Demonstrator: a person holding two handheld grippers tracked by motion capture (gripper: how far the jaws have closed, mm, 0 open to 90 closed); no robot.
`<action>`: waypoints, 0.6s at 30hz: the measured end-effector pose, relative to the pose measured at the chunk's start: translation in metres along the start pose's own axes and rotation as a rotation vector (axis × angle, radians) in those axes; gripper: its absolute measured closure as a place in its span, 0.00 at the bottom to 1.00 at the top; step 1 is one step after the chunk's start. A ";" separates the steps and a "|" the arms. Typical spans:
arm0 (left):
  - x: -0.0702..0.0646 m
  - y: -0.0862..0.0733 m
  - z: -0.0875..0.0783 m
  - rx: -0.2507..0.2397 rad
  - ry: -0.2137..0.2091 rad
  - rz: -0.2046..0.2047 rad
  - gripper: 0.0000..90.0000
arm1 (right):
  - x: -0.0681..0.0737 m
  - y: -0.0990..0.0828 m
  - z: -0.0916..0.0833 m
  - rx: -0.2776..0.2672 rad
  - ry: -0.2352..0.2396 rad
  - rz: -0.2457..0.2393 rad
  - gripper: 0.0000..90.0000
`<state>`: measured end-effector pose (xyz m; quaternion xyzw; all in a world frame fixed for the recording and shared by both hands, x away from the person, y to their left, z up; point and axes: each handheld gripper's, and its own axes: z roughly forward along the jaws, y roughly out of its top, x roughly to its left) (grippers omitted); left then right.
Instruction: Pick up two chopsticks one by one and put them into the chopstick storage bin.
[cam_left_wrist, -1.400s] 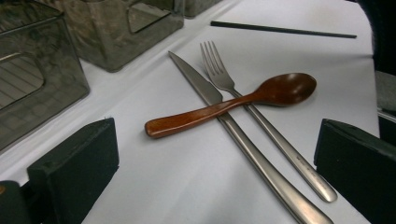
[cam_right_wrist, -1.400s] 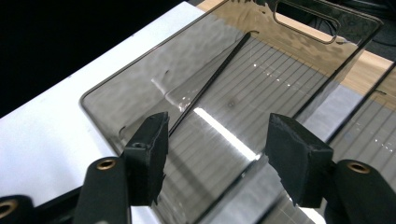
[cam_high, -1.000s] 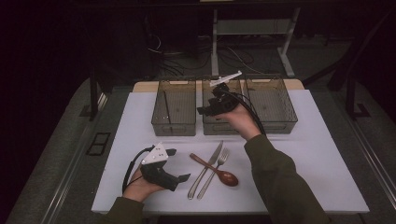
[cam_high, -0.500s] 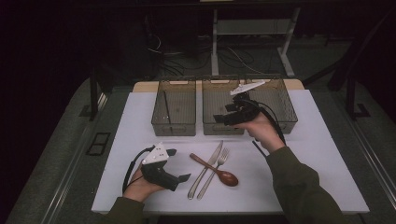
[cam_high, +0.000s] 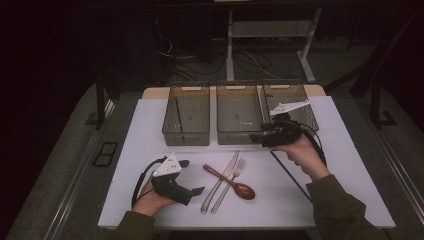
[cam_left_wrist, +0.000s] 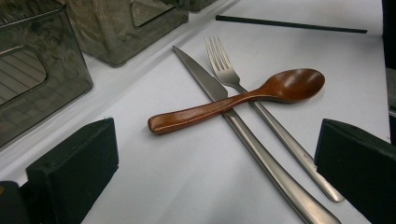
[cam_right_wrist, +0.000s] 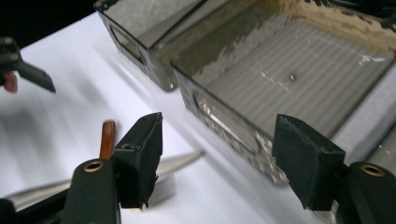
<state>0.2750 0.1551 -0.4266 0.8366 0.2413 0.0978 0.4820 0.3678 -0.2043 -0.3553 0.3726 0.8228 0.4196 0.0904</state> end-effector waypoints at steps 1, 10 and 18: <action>0.000 0.000 0.000 0.001 0.000 0.001 0.00 | -0.001 -0.004 -0.003 0.000 -0.002 0.004 0.39; 0.000 0.000 0.000 0.001 0.000 -0.002 0.00 | -0.006 -0.034 -0.021 0.037 -0.036 0.012 0.47; -0.001 0.000 0.000 -0.001 0.001 0.003 0.00 | -0.012 -0.059 -0.034 0.115 -0.086 0.020 0.56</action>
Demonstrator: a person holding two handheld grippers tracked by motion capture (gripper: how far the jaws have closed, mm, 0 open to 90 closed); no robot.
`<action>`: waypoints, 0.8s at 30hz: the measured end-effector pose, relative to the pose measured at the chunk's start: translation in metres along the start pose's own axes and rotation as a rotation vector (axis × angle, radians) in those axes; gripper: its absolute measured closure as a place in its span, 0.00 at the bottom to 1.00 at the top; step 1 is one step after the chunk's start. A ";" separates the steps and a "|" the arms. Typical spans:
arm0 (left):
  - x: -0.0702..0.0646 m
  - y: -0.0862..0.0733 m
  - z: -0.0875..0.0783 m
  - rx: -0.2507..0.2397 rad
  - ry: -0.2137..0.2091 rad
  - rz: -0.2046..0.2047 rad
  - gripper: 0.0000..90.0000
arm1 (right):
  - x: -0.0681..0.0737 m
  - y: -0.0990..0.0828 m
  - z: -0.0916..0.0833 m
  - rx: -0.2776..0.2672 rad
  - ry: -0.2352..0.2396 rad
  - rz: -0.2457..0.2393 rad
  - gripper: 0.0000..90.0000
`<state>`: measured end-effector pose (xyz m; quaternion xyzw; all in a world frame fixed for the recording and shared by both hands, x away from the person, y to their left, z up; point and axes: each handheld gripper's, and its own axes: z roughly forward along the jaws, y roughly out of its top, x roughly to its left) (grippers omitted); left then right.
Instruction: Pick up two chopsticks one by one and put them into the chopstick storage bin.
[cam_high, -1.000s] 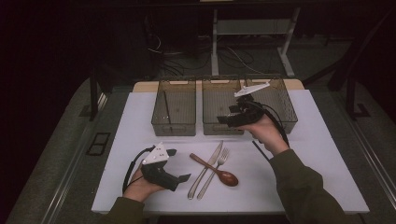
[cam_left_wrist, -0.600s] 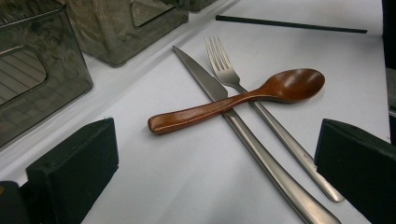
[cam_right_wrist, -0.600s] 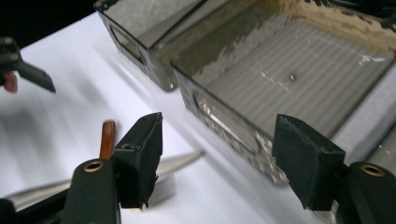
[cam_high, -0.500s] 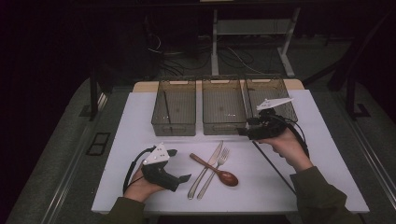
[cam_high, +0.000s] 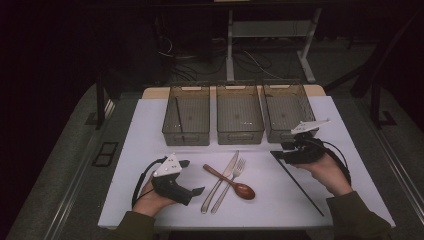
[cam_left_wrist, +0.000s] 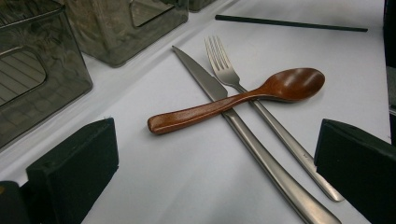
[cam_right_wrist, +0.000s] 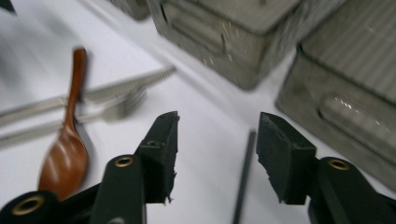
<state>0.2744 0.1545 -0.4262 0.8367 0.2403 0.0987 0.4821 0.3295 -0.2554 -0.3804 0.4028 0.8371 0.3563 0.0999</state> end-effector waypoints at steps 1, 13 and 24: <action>0.000 0.000 0.000 0.001 0.000 0.000 0.00 | -0.001 -0.003 -0.001 0.018 -0.006 0.000 0.57; 0.000 0.000 0.000 0.006 0.002 0.007 0.00 | -0.005 -0.027 -0.006 0.157 -0.030 0.012 0.73; -0.001 0.000 0.000 0.006 0.002 0.006 0.00 | -0.003 -0.048 -0.006 0.246 -0.023 0.018 0.84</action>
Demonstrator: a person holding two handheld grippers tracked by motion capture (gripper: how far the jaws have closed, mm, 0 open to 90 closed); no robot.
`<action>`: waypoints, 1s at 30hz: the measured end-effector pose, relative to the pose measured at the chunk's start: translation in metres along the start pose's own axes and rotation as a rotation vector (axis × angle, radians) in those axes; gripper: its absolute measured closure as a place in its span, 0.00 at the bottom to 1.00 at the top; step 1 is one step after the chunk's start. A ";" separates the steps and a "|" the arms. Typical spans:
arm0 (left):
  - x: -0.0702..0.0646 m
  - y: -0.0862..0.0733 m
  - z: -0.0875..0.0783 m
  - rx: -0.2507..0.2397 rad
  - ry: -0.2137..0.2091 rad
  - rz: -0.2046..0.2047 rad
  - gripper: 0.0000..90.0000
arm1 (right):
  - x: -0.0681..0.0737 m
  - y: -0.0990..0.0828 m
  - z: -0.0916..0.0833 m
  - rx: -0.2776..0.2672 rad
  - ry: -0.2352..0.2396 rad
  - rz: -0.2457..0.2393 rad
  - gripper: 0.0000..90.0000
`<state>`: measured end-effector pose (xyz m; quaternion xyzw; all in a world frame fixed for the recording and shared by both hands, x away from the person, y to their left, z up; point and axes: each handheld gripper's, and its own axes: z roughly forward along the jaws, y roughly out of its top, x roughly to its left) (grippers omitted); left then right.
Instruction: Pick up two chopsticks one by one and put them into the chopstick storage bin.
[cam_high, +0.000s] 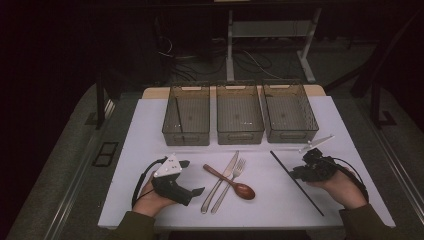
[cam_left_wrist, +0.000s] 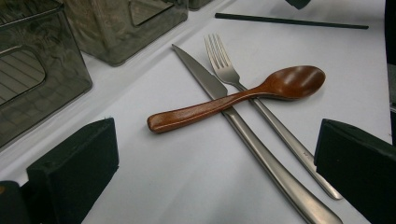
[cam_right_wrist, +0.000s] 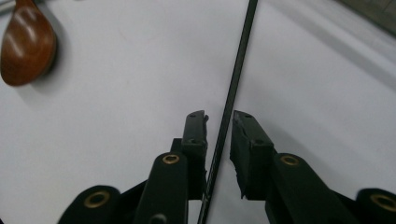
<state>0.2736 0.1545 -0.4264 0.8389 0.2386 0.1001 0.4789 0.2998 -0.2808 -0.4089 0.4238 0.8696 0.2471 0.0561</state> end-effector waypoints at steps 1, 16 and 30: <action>0.000 0.000 0.000 0.001 0.000 0.004 0.00 | 0.000 -0.002 0.001 0.008 0.000 -0.001 0.85; -0.001 0.001 0.000 0.008 -0.001 0.010 0.00 | 0.004 -0.023 0.005 0.074 -0.004 0.003 0.93; -0.001 0.001 0.000 0.006 -0.001 0.011 0.00 | 0.007 -0.021 0.009 0.120 -0.023 -0.030 0.91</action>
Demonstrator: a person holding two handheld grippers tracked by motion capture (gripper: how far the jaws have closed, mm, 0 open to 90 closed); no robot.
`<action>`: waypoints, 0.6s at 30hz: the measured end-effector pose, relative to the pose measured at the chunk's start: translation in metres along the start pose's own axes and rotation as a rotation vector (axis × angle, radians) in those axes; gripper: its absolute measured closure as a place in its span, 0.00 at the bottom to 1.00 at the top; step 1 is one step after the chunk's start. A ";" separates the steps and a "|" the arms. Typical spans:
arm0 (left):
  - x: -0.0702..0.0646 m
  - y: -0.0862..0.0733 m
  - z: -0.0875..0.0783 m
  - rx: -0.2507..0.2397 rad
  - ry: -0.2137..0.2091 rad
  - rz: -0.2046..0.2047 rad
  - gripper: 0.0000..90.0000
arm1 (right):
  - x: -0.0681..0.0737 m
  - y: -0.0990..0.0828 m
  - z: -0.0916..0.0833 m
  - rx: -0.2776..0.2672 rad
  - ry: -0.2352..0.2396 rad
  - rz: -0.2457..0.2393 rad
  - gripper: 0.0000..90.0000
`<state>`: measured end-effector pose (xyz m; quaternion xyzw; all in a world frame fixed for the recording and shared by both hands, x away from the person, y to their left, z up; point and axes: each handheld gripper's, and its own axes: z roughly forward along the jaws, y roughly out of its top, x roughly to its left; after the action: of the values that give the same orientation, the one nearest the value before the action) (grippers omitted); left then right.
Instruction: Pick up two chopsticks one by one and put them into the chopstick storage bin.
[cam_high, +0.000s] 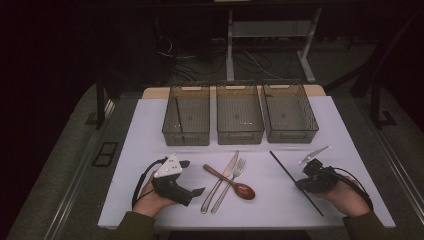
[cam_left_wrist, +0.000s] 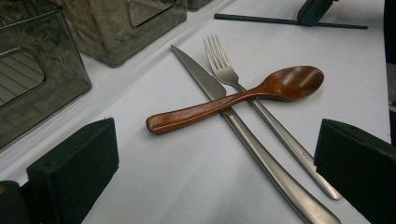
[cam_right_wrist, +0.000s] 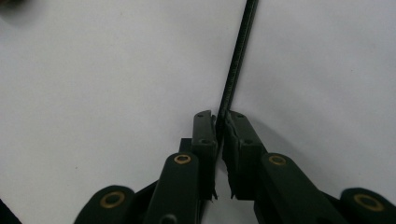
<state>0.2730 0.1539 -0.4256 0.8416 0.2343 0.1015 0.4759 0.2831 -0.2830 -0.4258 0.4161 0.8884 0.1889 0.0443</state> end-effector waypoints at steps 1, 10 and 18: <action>0.000 0.000 0.000 0.000 0.000 0.000 0.00 | 0.000 0.000 0.000 0.003 -0.001 -0.001 0.91; 0.000 0.000 0.000 0.000 -0.001 0.001 0.00 | -0.002 0.005 0.001 0.039 0.007 0.019 0.92; 0.000 0.000 0.000 -0.002 -0.001 -0.002 0.00 | -0.001 0.011 0.001 0.079 0.003 0.007 0.96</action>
<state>0.2731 0.1535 -0.4257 0.8411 0.2348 0.1006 0.4768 0.2919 -0.2774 -0.4233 0.4203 0.8938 0.1544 0.0261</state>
